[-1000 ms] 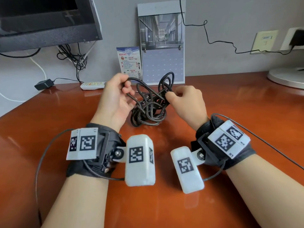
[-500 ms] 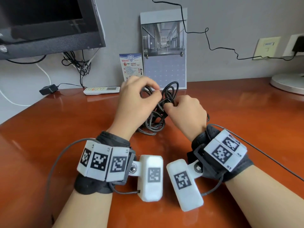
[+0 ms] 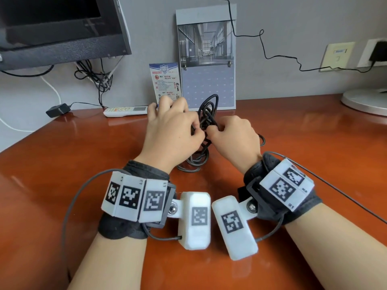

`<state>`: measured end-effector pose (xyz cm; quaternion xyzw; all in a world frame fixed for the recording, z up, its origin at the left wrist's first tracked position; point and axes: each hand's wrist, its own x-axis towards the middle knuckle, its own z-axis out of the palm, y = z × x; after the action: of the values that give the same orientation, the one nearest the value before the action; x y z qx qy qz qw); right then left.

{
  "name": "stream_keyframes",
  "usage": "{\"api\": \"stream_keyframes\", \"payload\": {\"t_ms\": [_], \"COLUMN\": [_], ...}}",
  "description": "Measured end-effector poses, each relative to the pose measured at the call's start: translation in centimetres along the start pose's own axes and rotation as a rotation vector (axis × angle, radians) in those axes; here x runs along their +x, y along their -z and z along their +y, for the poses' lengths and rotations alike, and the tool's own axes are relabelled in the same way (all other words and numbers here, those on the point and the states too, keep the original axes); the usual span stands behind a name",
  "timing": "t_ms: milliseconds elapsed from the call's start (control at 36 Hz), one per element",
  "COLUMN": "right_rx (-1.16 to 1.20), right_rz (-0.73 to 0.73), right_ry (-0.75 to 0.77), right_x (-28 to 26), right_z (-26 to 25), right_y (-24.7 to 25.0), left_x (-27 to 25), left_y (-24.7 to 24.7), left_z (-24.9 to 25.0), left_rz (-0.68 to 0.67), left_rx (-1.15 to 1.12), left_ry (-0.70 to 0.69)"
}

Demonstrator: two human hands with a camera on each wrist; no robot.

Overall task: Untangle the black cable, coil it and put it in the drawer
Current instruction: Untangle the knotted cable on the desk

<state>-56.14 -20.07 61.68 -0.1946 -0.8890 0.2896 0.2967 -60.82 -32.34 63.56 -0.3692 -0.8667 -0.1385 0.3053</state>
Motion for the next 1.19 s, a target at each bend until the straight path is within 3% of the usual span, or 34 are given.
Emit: {"api": "stream_keyframes", "payload": {"t_ms": [111, 278, 444, 500, 583, 667, 778, 861, 944, 1000, 1083, 1139, 1194], "right_rx": [0.008, 0.054, 0.076, 0.101, 0.12, 0.139, 0.168, 0.185, 0.201, 0.216, 0.234, 0.253, 0.273], "right_rz": [0.004, 0.115, 0.164, 0.163, 0.158, 0.167, 0.176, 0.168, 0.174, 0.177, 0.19, 0.207, 0.223], "right_ry": [0.014, 0.08, 0.008, 0.0, -0.021, -0.042, -0.078, -0.122, -0.136, -0.134, -0.161, -0.18, -0.179], "right_x": [0.1, 1.0, 2.0, 2.2, 2.1, 2.1, 2.5, 2.6, 2.8, 2.9, 3.0, 3.1, 3.2], "right_z": [0.5, 1.5, 3.7, 3.9, 3.7, 3.7, 4.3, 4.8, 5.1, 5.1, 5.1, 5.2, 5.3], "right_y": [0.1, 0.9, 2.0, 2.3, 2.4, 2.5, 2.7, 2.9, 3.0, 3.1, 3.0, 2.9, 2.8], "left_x": [0.0, 0.5, 0.8, 0.6, 0.8, 1.9, 4.8, 6.8, 8.2, 8.5, 8.6, 8.6, 8.6], "left_y": [0.0, 0.2, 1.0, 0.9, 0.6, 0.7, 1.2, 1.9, 2.0, 1.5, -0.5, -1.5, -2.2], "left_z": [-0.3, -1.4, -4.4, -5.3, -5.6, -4.8, -3.1, -0.9, 2.2, 3.7, 4.5, 4.6, 4.4], "left_rz": [0.011, 0.057, 0.22, 0.188, 0.067, 0.0, 0.027, -0.006, -0.153, -0.382, -0.597, -0.669, -0.654], "left_rx": [-0.079, -0.422, -1.126, -1.231, -1.19, -1.021, -0.603, -0.307, -0.319, -0.378, -0.38, -0.355, -0.307], "left_ry": [0.125, 0.401, 0.982, 1.091, 1.124, 1.041, 0.742, 0.346, -0.094, -0.144, -0.113, -0.106, -0.108]}}
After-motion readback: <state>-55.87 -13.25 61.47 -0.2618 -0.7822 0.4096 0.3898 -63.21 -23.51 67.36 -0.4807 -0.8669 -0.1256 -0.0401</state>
